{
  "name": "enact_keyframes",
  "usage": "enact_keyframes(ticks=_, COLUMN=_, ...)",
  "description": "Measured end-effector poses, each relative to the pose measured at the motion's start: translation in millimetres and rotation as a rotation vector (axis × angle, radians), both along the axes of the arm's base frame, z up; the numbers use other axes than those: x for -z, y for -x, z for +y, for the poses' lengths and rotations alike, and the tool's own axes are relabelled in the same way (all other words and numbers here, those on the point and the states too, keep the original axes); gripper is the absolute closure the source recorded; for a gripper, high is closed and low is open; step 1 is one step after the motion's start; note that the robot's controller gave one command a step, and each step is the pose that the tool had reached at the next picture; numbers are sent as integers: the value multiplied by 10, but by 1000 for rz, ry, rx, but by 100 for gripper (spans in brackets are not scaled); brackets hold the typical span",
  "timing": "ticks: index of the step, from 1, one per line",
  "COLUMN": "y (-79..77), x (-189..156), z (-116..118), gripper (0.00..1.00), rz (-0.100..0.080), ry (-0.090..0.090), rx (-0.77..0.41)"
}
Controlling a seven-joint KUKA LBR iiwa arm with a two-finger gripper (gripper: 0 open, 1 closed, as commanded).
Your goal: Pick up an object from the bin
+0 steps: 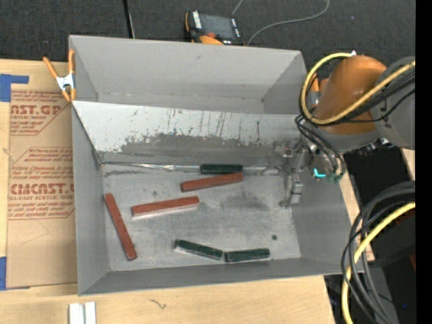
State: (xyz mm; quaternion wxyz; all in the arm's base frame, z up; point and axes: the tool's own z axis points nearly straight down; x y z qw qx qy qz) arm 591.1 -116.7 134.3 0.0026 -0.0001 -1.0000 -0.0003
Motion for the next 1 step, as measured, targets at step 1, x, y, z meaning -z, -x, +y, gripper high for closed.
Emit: enact_keyframes(ticks=1, y=-37, x=665, z=874, gripper=0, rz=-9, ry=-3, rx=-73)
